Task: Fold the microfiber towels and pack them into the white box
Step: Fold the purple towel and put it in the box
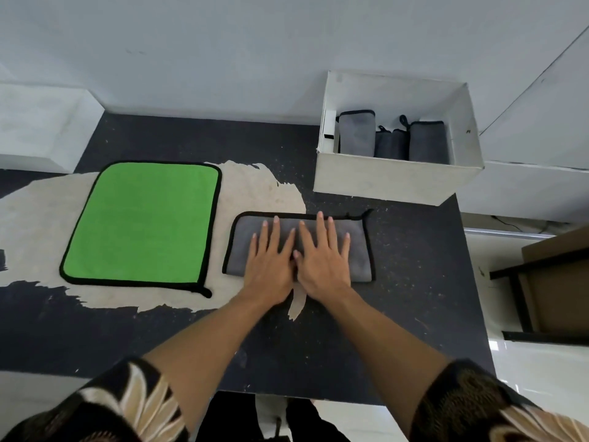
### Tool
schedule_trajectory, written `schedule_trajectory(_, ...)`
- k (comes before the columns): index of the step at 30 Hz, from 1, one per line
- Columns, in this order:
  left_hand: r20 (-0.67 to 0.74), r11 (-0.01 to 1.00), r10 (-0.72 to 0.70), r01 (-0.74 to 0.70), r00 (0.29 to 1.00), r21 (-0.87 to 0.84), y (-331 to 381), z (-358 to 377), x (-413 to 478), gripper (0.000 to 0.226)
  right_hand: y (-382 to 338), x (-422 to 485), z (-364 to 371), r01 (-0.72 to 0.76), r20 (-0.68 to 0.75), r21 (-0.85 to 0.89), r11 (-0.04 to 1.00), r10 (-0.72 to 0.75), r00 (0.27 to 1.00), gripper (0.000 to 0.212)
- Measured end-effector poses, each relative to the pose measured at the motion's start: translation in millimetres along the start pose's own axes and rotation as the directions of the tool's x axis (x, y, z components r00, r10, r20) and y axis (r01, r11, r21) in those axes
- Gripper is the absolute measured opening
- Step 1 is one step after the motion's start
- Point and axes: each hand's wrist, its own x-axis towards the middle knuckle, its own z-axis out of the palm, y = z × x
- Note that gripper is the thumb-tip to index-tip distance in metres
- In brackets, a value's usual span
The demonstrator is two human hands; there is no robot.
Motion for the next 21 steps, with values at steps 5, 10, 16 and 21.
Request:
schedule_trajectory(5, 0.001, 0.999, 0.009, -0.009, 1.000, 0.040, -35, 18, 0, 0.072, 38, -13, 19, -0.106, -0.019, -0.087, 0.991, 0.104, 0.994, 0.073)
schedule_trajectory(10, 0.001, 0.997, -0.050, 0.050, 0.999, 0.056, -73, 15, -5, 0.079, 70, -26, 13, -0.233, -0.035, -0.126, 0.964, 0.230, 0.973, 0.080)
schedule_trajectory(16, -0.033, 0.995, -0.047, 0.050, 0.998, 0.083, -72, 3, -15, 0.080, 65, -28, -2, -0.311, -0.027, -0.082, 0.947, 0.309, 0.951, 0.084)
schedule_trajectory(21, 0.062, 0.996, 0.011, -0.016, 0.998, 0.084, -71, 9, -38, 0.071, 50, -44, -17, -0.542, -0.160, 0.111, 0.833, 0.553, 0.818, 0.072)
